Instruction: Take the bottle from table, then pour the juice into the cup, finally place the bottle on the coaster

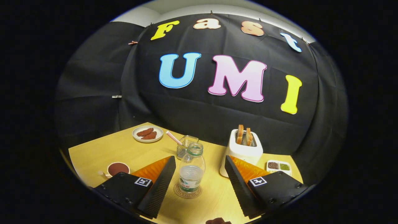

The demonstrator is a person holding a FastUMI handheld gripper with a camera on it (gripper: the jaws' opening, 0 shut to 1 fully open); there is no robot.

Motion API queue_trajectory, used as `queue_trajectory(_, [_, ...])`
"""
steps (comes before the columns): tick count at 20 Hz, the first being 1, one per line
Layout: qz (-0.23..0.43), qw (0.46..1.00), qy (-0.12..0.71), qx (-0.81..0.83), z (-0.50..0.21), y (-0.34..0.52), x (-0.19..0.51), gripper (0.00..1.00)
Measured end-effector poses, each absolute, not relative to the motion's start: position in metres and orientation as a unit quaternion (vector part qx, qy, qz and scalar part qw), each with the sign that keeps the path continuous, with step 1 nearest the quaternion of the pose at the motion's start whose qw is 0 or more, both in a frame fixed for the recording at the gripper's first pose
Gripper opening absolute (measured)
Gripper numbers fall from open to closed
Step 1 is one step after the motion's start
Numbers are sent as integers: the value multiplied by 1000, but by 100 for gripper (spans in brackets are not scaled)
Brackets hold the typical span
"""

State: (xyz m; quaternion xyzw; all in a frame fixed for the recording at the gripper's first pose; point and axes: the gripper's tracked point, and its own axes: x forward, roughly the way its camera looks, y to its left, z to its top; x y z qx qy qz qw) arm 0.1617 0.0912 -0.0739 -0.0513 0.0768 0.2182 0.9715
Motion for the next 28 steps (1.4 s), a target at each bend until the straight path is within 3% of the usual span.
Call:
queue_trajectory(7, [102, 993, 48, -37, 18, 13, 114, 97])
queue_trajectory(13, [21, 999, 34, -26, 50, -37, 46, 97])
queue_trajectory(20, [2, 999, 37, -35, 54, -48, -5, 97])
queue_trajectory(28, [22, 999, 30, -18, 47, -49, 4, 97])
